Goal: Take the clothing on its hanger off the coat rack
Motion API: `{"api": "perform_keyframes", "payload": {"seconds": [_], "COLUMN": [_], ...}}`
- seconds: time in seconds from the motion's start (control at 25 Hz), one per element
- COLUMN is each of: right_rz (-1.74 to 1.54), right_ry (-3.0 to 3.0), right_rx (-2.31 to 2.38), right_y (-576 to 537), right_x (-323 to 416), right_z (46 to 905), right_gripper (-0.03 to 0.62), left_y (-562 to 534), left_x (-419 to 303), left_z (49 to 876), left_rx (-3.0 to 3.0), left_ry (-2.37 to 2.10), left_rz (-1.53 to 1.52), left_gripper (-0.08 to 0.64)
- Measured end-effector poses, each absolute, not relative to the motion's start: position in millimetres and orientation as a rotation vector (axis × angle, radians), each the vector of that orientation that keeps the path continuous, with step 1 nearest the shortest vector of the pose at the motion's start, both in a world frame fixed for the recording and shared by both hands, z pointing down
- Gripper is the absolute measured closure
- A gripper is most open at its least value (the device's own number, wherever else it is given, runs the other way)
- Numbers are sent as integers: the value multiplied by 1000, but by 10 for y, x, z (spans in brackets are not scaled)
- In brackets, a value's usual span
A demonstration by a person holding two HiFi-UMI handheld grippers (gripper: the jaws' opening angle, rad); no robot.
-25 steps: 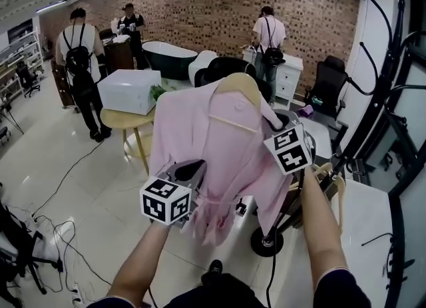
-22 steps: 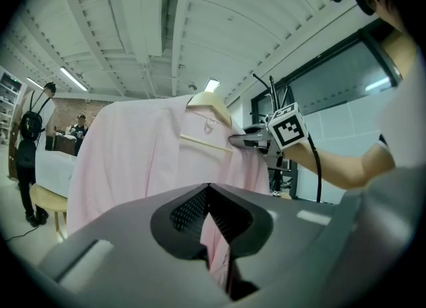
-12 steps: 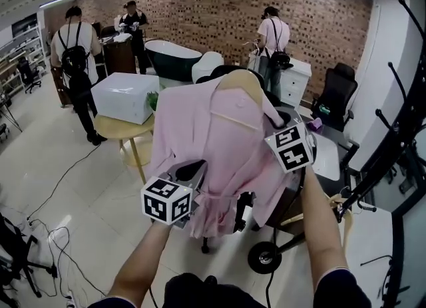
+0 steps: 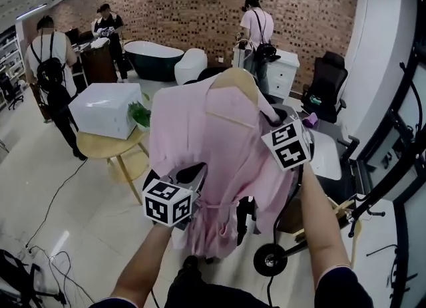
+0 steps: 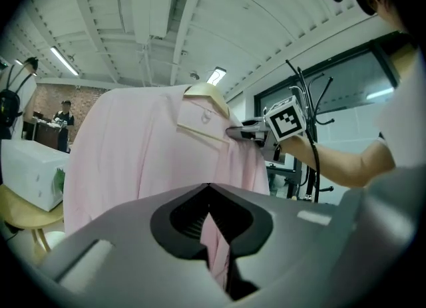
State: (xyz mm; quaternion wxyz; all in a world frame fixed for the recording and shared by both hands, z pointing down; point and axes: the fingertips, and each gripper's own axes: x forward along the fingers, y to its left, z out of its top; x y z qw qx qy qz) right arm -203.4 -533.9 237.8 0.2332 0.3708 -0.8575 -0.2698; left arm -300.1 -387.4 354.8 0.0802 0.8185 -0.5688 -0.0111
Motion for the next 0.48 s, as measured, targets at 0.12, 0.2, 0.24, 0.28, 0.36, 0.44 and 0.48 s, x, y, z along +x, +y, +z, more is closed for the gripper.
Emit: {"api": "perform_keyframes", "payload": {"seconds": [0.12, 0.2, 0.24, 0.28, 0.36, 0.44, 0.48], "right_rz": [-720, -706, -700, -693, -681, -672, -669], "right_ry": [-2322, -2300, -2289, -2279, -2262, -2249, -2243], "right_rx": [1047, 1075, 1089, 1103, 1129, 1151, 1160], "right_y": [-5602, -5786, -5876, -5964, -6127, -6277, -6348], "right_x": [-2108, -2130, -2141, -2153, -2181, -2213, -2228], "right_z": [2455, 2479, 2488, 2498, 2506, 2492, 2483], "right_gripper": [528, 528, 528, 528, 528, 528, 528], "left_y": [-4167, -4355, -4443, -4526, -4680, -4823, -4893], "left_x": [-3153, -3222, -3253, -3281, -3331, -3374, -3393], "left_z": [3575, 3579, 3587, 3599, 3628, 3643, 3646], "left_rx": [2463, 2477, 2484, 2490, 2500, 2507, 2510], "left_ry": [-1665, -1635, -1620, -1603, -1570, -1542, -1530], "left_rz": [-27, -24, -22, -20, -14, -10, -10], "left_gripper": [551, 551, 551, 551, 551, 551, 551]}}
